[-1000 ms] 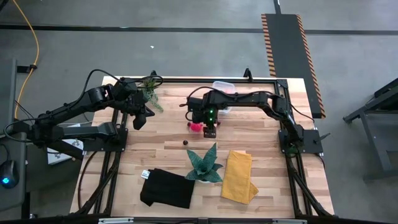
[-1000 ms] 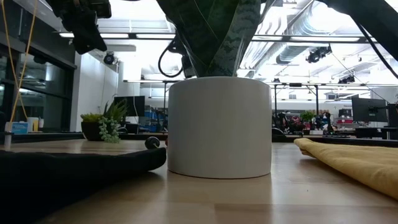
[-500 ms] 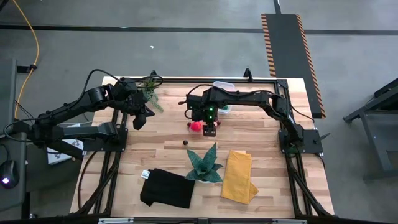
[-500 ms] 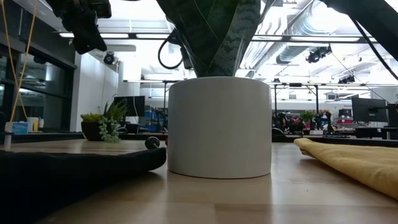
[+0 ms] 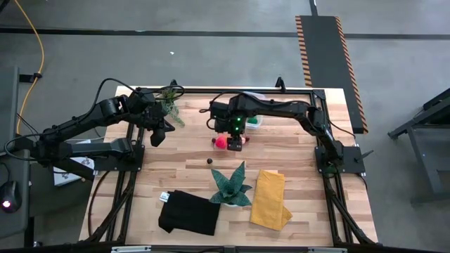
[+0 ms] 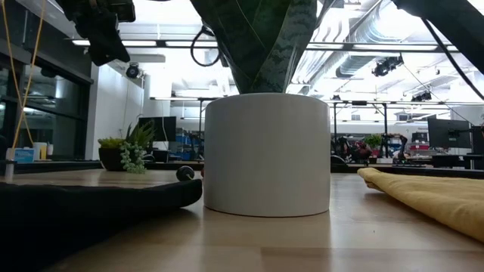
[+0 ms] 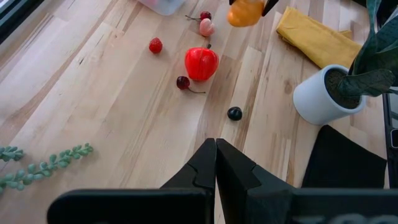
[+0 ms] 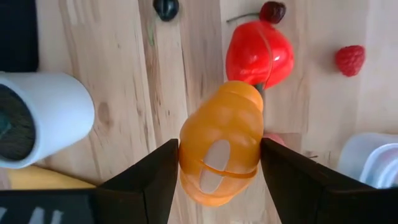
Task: Pick and placing Produce into tupperware
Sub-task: Put the croissant into the transparent container
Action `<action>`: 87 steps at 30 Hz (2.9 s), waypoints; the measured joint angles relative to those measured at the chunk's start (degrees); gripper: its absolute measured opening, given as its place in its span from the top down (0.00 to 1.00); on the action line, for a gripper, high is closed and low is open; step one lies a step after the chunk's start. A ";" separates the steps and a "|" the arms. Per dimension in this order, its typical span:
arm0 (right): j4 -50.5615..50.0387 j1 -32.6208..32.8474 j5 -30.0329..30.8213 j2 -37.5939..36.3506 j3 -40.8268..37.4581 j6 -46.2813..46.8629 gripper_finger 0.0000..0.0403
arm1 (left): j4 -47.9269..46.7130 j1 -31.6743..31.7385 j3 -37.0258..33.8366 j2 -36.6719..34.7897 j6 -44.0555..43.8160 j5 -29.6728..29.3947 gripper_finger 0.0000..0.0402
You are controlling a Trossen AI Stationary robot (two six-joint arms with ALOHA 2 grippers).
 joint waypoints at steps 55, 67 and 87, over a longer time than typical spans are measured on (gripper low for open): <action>-11.06 -17.56 -0.06 -0.87 15.84 7.06 0.48 | 0.08 -0.01 0.00 -0.02 -0.02 0.00 1.00; -12.68 -23.59 -0.02 -0.87 15.84 7.04 0.48 | 0.05 0.00 0.00 -0.02 0.00 -0.01 1.00; -12.84 -29.48 0.10 -0.85 15.82 5.76 0.48 | 0.03 -0.01 0.00 -0.02 0.00 -2.37 1.00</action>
